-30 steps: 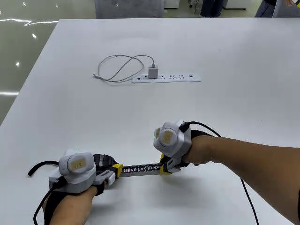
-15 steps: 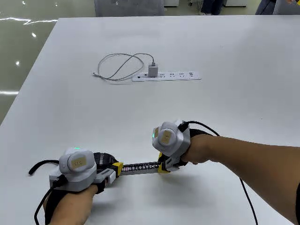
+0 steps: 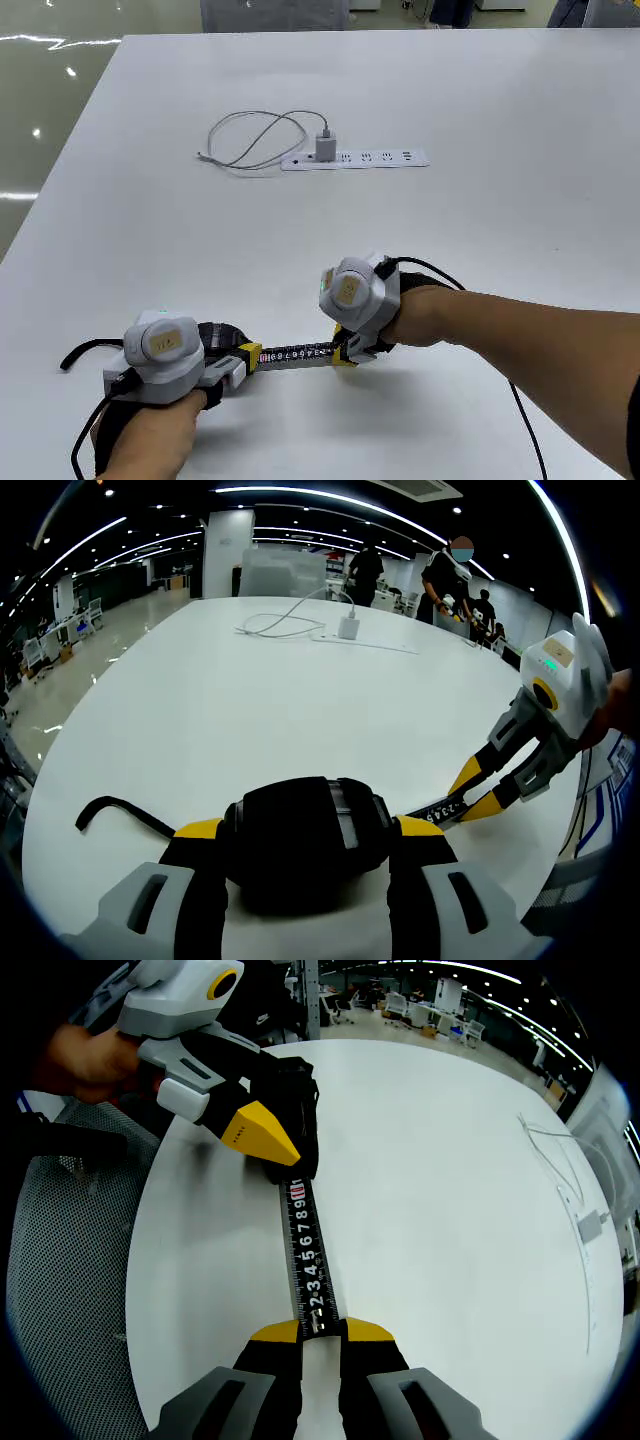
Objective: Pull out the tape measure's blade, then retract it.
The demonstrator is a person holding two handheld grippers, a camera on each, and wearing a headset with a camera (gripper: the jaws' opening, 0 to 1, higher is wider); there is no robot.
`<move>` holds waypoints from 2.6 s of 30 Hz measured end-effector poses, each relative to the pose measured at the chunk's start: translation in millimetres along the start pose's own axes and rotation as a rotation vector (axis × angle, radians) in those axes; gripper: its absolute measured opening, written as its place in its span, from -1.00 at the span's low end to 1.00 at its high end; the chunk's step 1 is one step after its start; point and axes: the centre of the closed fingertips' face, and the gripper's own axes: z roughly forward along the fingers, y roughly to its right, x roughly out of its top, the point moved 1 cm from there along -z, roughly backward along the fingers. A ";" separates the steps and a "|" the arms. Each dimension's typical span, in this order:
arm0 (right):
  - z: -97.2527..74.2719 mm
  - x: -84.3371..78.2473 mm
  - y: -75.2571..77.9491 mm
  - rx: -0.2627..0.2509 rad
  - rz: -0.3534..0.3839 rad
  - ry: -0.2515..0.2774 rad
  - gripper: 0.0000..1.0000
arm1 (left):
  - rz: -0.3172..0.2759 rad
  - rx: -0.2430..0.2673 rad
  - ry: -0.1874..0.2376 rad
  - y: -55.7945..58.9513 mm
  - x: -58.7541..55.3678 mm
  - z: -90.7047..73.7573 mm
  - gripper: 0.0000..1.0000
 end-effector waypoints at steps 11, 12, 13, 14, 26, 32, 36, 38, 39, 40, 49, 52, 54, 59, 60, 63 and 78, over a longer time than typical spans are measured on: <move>3.7 6.0 -1.1 0.002 -0.019 0.014 -0.81 | 0.001 0.001 0.005 -0.2 -0.4 -0.8 0.22; 3.7 6.3 -1.4 0.003 -0.018 0.013 -0.81 | 0.001 0.001 0.005 -0.3 -0.4 -0.7 0.22; 4.0 7.1 -1.7 0.005 -0.015 0.014 -0.81 | 0.001 0.001 0.005 -0.4 -0.3 -0.6 0.22; 3.9 7.7 -1.3 0.005 -0.015 0.015 -0.81 | 0.001 0.000 0.004 -0.5 -0.4 -0.5 0.22; 5.5 13.4 -1.4 0.008 -0.003 0.044 -0.81 | -0.034 -0.015 0.006 -3.4 -0.5 -0.5 0.22; 7.3 17.4 -1.8 0.005 -0.013 0.055 -0.81 | -0.046 -0.029 0.008 -2.9 -0.2 -0.8 0.21; 8.6 19.1 -1.2 0.015 0.015 0.066 -0.81 | -0.046 -0.038 0.004 -2.8 0.1 -0.8 0.21; 9.6 20.7 -2.5 0.014 0.002 0.069 -0.80 | -0.045 -0.039 0.002 -2.4 0.0 -1.0 0.21; 9.9 21.0 -3.5 0.014 0.004 0.068 -0.80 | -0.043 -0.039 0.002 -2.2 -0.1 -1.0 0.21; 10.2 21.9 -3.3 0.014 0.004 0.066 -0.80 | -0.041 -0.039 0.002 -1.9 -0.1 -1.2 0.21; 10.9 24.3 -5.7 0.011 -0.004 0.076 -0.80 | -0.035 -0.042 0.001 -1.8 -0.2 -1.9 0.21; 11.2 25.2 -5.6 0.014 -0.003 0.082 -0.80 | -0.033 -0.041 0.002 -1.5 -0.3 -1.9 0.21; 11.6 25.7 -5.3 0.014 -0.011 0.086 -0.80 | -0.033 -0.040 0.003 -1.7 0.0 -1.8 0.21; 12.1 27.4 -5.0 0.014 0.011 0.107 -0.80 | -0.032 -0.042 0.002 -2.1 0.1 -1.6 0.21; 12.2 27.8 -4.7 0.014 0.014 0.112 -0.80 | -0.031 -0.042 0.001 -2.4 0.1 -1.4 0.21; 13.0 28.6 -5.4 0.020 0.011 0.119 -0.79 | -0.031 -0.040 0.001 -2.7 0.0 -0.8 0.21; 14.8 34.3 -6.6 0.024 -0.012 0.146 -0.80 | -0.032 -0.039 0.000 -2.1 0.2 -0.6 0.21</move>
